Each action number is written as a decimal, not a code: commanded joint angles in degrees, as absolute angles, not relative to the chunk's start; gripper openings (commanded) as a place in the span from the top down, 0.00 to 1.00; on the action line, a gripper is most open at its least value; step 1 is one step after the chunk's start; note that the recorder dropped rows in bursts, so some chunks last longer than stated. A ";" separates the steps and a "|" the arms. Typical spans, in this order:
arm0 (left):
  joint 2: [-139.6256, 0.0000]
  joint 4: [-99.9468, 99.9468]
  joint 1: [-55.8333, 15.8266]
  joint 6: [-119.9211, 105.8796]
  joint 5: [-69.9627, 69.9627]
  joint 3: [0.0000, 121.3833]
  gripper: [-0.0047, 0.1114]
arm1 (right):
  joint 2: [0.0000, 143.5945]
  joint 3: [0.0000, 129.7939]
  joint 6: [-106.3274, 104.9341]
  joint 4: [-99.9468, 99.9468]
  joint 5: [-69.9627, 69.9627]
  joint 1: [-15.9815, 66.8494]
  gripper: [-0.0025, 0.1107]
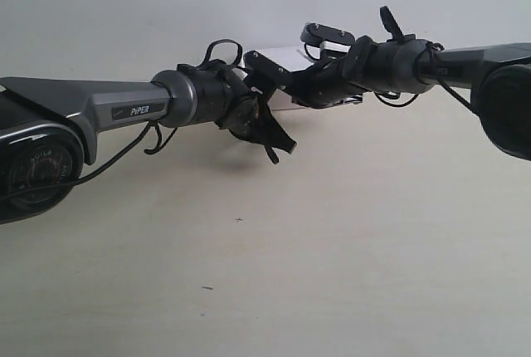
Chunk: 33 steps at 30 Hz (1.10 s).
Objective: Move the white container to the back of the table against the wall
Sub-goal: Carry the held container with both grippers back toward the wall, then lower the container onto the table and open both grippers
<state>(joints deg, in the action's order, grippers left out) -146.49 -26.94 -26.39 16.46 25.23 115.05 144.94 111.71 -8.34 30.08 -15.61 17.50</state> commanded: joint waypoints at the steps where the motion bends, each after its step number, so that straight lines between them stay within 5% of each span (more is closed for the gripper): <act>1: -146.59 -27.24 -26.45 16.64 25.23 115.29 0.96 | 144.84 113.07 -8.96 30.07 -14.71 17.66 0.98; 24: -144.20 -27.11 -26.71 16.78 31.94 114.75 0.96 | 139.90 113.12 -8.94 26.34 -27.31 17.54 0.98; 33: -132.75 -27.11 -28.49 19.69 22.46 97.04 0.96 | 135.06 112.89 -4.49 17.93 -40.31 17.02 0.98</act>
<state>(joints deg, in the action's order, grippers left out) -136.86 -27.18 -28.19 17.27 25.93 103.44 137.78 112.68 -6.78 20.61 -37.17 17.38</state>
